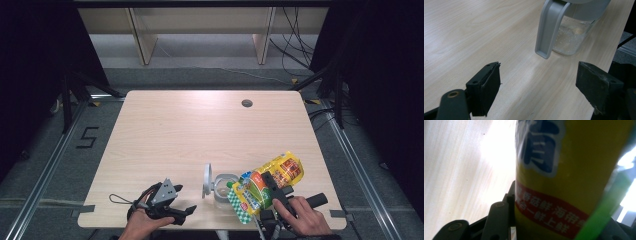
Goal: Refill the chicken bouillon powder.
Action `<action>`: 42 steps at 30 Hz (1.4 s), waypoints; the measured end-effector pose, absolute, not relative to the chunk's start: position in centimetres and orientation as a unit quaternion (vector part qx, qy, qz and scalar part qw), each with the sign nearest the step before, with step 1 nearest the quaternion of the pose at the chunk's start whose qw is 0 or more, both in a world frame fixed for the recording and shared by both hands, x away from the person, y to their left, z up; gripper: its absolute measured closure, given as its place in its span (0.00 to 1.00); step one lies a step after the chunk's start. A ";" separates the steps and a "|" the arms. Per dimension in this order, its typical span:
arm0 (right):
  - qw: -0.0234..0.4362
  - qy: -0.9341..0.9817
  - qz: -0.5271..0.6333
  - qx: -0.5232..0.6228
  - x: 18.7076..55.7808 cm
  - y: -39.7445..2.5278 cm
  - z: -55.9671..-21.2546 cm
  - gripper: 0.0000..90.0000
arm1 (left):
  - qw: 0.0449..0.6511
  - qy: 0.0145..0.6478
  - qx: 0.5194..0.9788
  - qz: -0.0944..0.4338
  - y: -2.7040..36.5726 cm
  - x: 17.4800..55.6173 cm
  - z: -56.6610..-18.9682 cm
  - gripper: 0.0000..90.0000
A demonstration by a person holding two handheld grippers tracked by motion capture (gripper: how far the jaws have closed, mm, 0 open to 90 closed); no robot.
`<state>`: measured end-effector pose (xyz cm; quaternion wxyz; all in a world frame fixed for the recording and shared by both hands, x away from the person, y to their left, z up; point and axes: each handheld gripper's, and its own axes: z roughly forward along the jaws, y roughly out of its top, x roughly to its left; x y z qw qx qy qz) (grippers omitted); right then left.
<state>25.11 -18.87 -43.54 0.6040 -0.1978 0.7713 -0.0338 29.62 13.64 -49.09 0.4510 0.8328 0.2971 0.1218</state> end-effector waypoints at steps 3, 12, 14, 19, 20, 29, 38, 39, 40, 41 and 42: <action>0.605 0.759 -0.068 -0.233 25.1 -18.8 -43.0 0.66 | 0.448 0.296 0.834 0.124 13.7 29.7 -49.1 0.21; 0.604 0.755 -0.073 -0.245 25.2 -18.7 -42.9 0.66 | 0.449 0.298 0.834 0.121 13.7 29.7 -49.0 0.21; 0.605 0.756 -0.071 -0.240 25.1 -18.8 -42.9 0.66 | 0.455 0.297 0.830 0.122 13.6 29.7 -49.2 0.21; 0.608 0.753 -0.074 -0.240 25.1 -18.9 -42.8 0.66 | 0.453 0.295 0.833 0.119 13.6 29.7 -49.1 0.21; 0.607 0.751 -0.076 -0.249 25.2 -18.8 -42.7 0.66 | 0.452 0.296 0.833 0.121 13.6 29.7 -49.1 0.21; 0.607 0.746 -0.090 -0.261 24.9 -18.7 -42.7 0.66 | 0.454 0.287 0.835 0.122 13.6 29.8 -49.1 0.21; 0.607 0.743 -0.090 -0.265 25.1 -18.8 -42.7 0.66 | 0.455 0.299 0.830 0.118 13.5 29.6 -49.1 0.21; 0.608 0.743 -0.089 -0.266 25.1 -18.8 -42.7 0.66 | 0.452 0.297 0.833 0.119 13.6 29.6 -49.1 0.21; 0.608 0.742 -0.088 -0.267 25.1 -18.8 -42.7 0.66 | 0.452 0.297 0.833 0.118 13.6 29.6 -49.1 0.21; 0.608 0.747 -0.083 -0.255 25.1 -18.9 -42.9 0.66 | 0.451 0.295 0.834 0.118 13.6 29.7 -49.1 0.21; 0.607 0.748 -0.082 -0.254 25.1 -18.9 -42.9 0.66 | 0.451 0.295 0.834 0.118 13.6 29.6 -49.1 0.21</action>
